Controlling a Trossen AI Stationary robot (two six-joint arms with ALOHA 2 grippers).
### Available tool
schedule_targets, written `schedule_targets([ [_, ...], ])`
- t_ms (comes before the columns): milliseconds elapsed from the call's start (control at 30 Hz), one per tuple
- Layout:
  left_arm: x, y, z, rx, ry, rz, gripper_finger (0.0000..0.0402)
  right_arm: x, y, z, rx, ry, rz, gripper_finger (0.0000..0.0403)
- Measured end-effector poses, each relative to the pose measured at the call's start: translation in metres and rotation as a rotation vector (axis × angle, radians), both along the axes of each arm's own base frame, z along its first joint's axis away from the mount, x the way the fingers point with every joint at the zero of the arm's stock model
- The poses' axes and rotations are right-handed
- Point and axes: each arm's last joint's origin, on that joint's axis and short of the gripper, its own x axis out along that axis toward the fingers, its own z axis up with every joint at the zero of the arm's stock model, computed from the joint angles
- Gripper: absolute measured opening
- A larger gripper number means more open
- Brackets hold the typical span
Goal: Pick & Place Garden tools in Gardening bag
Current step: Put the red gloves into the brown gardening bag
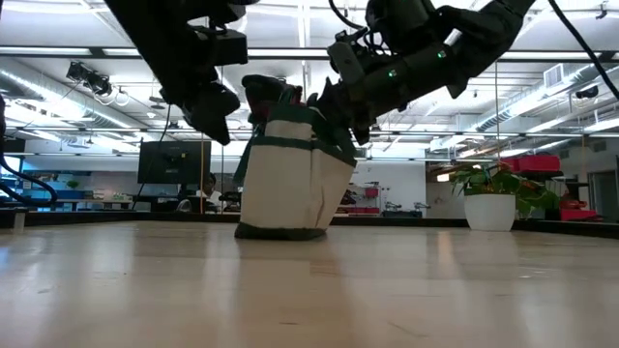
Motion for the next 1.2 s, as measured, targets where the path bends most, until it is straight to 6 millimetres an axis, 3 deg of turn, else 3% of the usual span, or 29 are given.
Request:
schedule_targets([
  [500, -0.004, 0.002, 0.008, 0.013, -0.094, 0.008, 0.0190, -0.009, -0.001, 0.015, -0.044, 0.044, -0.037, 0.0034],
  [833, 0.007, 0.003, 0.019, 0.109, -0.214, 0.000, 0.0190, -0.011, -0.001, 0.016, -0.039, 0.065, -0.009, 0.0040],
  [1200, 0.013, 0.021, 0.021, 0.127, -0.203, 0.036, 0.0190, -0.011, -0.001, 0.017, -0.035, 0.061, -0.005, 0.0119],
])
